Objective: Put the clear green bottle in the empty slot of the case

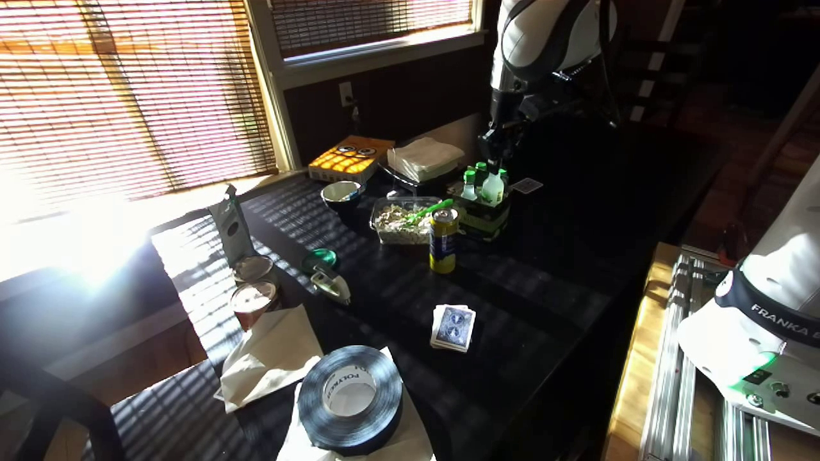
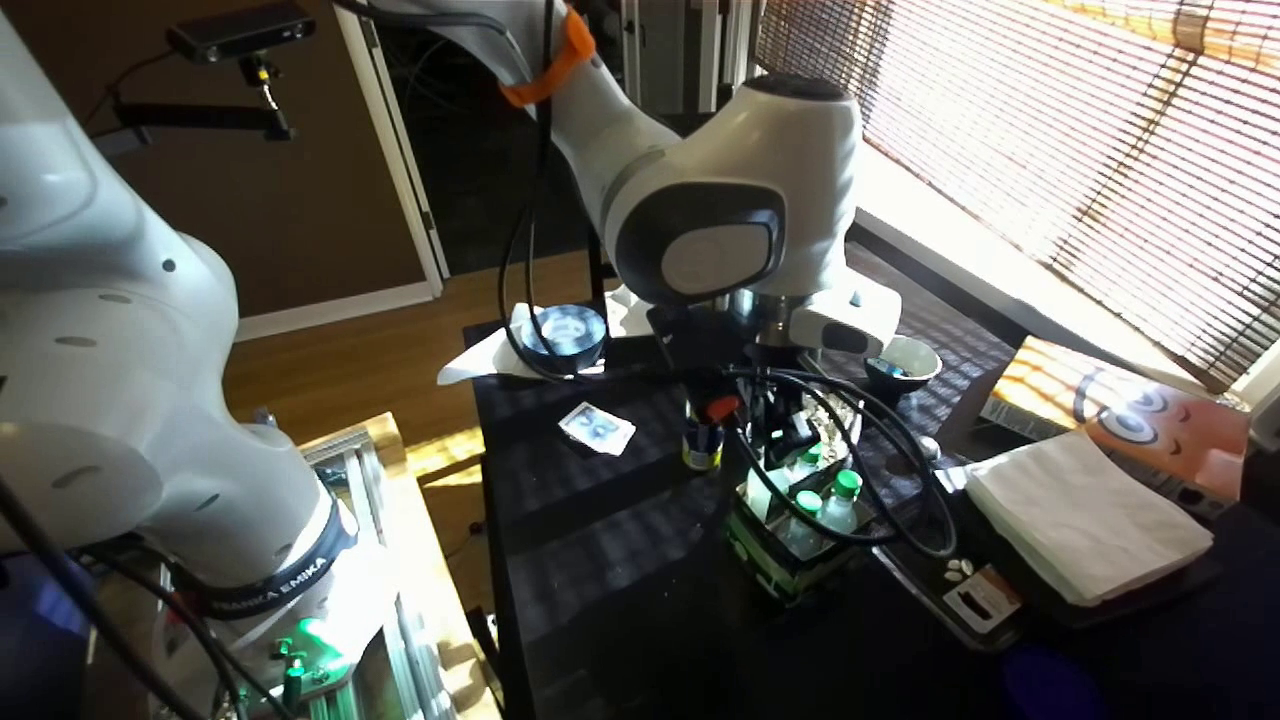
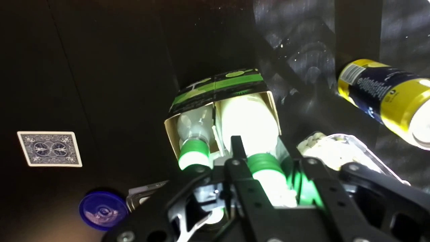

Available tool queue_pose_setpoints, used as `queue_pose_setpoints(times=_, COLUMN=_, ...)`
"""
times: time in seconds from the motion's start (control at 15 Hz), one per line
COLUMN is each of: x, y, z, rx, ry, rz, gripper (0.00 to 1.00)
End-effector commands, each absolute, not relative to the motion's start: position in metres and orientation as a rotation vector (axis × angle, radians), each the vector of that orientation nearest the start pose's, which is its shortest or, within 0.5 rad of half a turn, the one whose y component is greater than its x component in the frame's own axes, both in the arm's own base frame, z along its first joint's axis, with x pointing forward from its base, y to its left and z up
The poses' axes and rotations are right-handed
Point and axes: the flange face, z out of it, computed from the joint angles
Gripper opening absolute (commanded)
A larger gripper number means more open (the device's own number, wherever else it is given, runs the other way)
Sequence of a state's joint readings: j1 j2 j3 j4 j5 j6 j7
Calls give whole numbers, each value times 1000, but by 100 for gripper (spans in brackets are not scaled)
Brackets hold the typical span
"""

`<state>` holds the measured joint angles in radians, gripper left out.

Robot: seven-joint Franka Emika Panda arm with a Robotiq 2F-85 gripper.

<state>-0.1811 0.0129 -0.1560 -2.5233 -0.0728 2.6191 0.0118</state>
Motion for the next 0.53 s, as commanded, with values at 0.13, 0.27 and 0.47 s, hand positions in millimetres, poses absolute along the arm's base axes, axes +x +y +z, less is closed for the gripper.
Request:
queue_pose_setpoints(times=0.13, x=457, y=-159, z=255, rx=-3152, ry=528, rz=-106, gripper=7)
queue_pose_setpoints(times=0.27, x=460, y=-159, z=248, rx=-3152, ry=538, rz=-91, gripper=7)
queue_pose_setpoints(times=0.47, x=464, y=-161, z=237, rx=-3151, ry=551, rz=-60, gripper=7)
